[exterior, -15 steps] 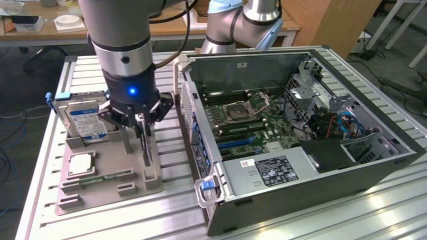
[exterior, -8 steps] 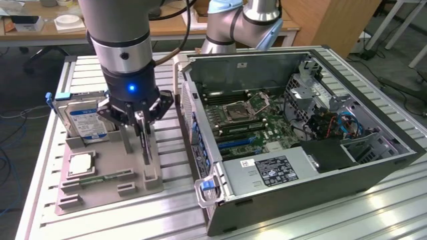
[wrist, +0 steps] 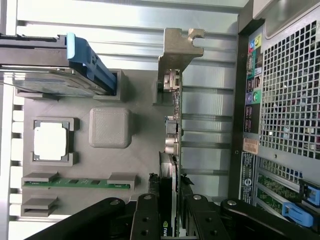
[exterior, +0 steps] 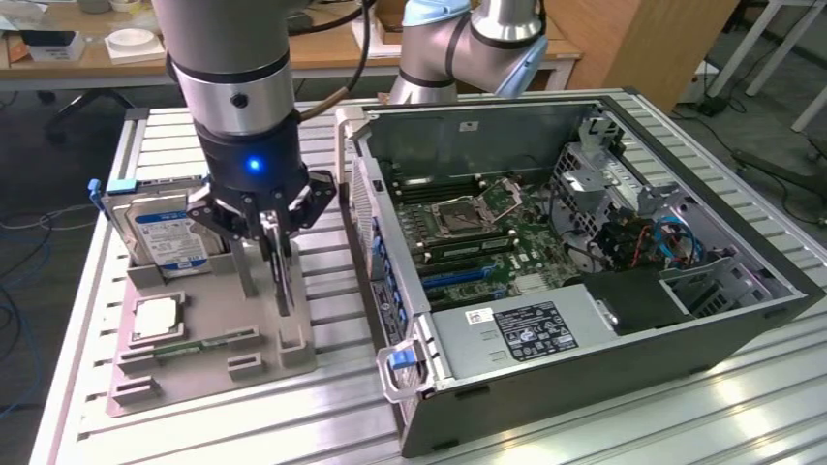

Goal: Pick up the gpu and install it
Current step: 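Pick up the gpu and move the gpu toward the slot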

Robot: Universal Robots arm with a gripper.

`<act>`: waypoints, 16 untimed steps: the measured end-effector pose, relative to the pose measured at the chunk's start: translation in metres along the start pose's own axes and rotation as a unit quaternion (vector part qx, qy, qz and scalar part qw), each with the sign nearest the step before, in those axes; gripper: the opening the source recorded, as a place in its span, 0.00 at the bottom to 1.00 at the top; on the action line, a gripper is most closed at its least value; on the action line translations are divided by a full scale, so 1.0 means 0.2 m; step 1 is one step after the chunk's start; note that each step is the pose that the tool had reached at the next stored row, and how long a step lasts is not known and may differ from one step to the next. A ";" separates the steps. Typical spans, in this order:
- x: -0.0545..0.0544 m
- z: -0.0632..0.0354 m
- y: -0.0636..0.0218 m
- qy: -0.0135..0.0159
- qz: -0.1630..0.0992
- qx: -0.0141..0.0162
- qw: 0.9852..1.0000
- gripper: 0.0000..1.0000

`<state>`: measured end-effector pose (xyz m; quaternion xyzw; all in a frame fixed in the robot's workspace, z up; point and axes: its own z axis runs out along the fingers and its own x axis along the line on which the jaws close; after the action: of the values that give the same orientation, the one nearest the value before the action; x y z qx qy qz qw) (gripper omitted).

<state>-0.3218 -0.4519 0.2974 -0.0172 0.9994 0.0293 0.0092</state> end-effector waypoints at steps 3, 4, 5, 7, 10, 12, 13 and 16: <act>0.00 -0.010 0.001 0.000 0.000 0.000 1.000 0.26; 0.00 -0.015 0.001 0.000 0.000 0.000 1.000 0.26; 0.00 -0.019 0.001 0.000 0.000 0.000 1.000 0.26; 0.00 -0.030 0.002 0.000 0.000 0.000 1.000 0.26; 0.00 -0.051 0.003 0.000 0.000 0.000 1.000 0.26; 0.00 -0.063 0.004 0.000 0.000 0.000 1.000 0.26; 0.00 -0.069 0.004 0.000 0.000 0.000 1.000 0.26; 0.00 -0.083 0.005 0.000 0.000 0.000 1.000 0.26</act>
<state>-0.3218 -0.4519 0.3140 -0.0172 0.9994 0.0294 0.0092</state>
